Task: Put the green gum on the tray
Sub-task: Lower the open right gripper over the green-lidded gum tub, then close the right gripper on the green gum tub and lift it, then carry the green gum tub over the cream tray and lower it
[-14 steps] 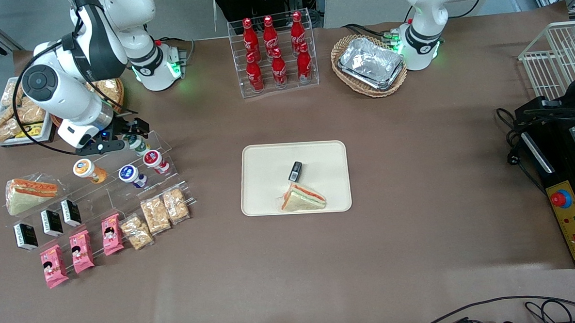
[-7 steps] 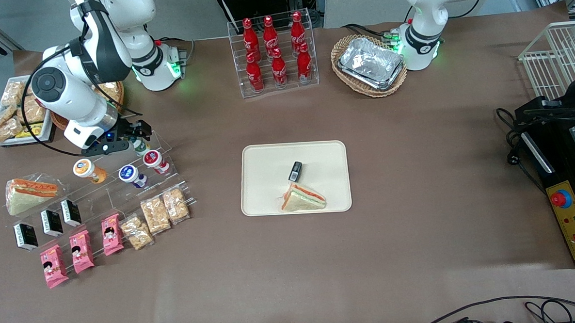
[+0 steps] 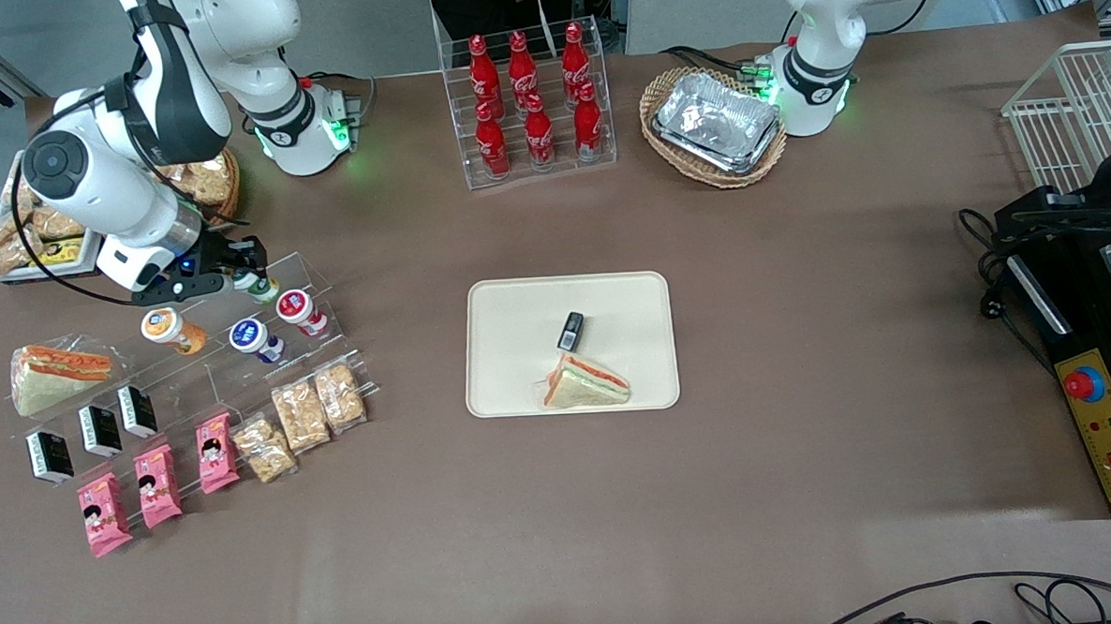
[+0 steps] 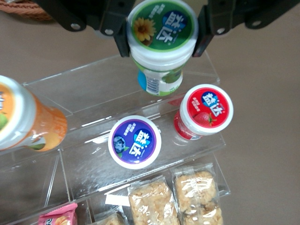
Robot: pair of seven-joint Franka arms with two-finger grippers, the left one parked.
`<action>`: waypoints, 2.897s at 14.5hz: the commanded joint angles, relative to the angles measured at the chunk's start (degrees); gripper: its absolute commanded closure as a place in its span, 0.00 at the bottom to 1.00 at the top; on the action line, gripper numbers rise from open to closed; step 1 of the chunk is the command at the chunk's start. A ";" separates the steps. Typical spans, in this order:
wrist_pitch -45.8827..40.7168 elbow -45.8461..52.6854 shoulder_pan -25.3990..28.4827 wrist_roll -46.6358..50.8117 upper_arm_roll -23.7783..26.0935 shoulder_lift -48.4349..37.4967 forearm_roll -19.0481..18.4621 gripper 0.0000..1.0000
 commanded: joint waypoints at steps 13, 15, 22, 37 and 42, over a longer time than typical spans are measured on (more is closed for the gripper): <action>-36.98 43.53 3.63 8.00 3.69 13.04 8.70 0.92; -36.28 43.70 8.10 17.12 6.24 13.30 9.32 0.92; -20.83 41.59 23.75 35.79 6.87 23.57 11.78 0.92; 12.74 30.43 31.50 42.22 6.87 40.18 11.52 0.92; 16.37 30.52 32.73 42.14 6.78 43.89 11.43 0.91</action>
